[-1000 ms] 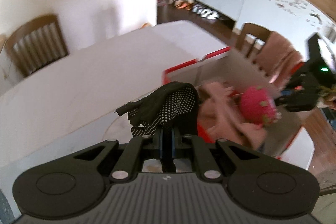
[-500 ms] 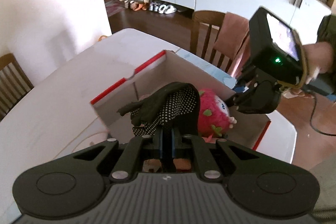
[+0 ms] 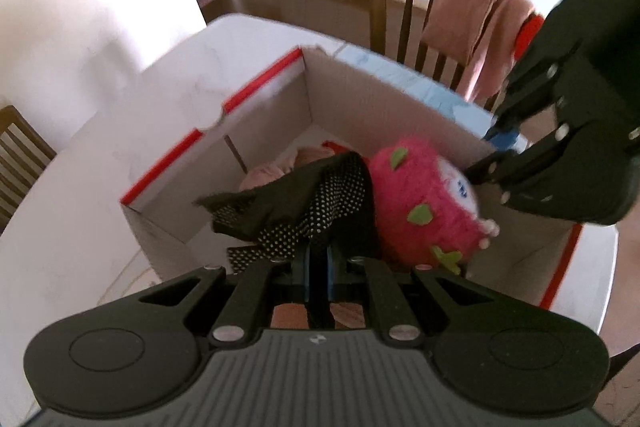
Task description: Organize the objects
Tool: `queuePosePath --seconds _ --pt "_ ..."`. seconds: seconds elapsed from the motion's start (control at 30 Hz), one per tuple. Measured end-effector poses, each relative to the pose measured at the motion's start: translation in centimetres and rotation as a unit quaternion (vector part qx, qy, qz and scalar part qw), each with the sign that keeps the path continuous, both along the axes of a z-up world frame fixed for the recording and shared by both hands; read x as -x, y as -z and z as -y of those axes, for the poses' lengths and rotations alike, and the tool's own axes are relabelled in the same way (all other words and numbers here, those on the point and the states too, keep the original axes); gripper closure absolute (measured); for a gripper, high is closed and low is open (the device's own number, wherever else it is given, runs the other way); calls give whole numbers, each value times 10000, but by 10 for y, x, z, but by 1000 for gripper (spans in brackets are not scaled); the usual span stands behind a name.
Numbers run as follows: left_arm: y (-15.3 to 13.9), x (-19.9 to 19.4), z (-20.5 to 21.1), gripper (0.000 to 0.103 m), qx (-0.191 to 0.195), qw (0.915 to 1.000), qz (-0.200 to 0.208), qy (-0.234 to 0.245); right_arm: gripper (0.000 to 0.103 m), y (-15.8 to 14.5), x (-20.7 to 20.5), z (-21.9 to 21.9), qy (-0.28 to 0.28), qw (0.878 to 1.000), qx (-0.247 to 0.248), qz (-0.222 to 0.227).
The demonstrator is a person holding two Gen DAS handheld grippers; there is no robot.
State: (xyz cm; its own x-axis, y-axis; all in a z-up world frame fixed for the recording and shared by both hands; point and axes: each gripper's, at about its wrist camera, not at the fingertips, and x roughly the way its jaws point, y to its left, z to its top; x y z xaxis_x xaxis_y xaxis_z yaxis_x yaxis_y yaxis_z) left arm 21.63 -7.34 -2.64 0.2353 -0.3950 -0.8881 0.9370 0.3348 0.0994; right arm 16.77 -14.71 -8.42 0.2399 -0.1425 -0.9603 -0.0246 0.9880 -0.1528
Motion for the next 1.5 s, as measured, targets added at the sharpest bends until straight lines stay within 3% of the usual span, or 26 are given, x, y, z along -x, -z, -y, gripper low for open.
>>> queuePosePath --seconds 0.33,0.7,0.8,0.87,0.93,1.37,1.5 --pt "35 -1 10 96 -358 9992 -91 -133 94 0 0 0 -11 10000 -20 10" --pt "27 1 -1 91 -130 9989 -185 -403 94 1 1 1 -110 9999 -24 35" --pt "18 2 -11 79 44 9978 -271 -605 94 1 2 1 -168 9998 -24 43" --pt "11 5 -18 56 168 9969 -267 -720 94 1 3 1 -203 9998 -27 51" --pt "1 10 -28 39 365 9957 -233 -819 94 1 3 1 -248 9997 -23 65" --pt "-60 39 -81 38 1376 9804 -165 -1401 93 -9 13 3 -356 9991 -93 211" --pt "-72 43 -99 29 1613 9742 -154 -1569 93 -21 17 4 -295 9989 -115 350"
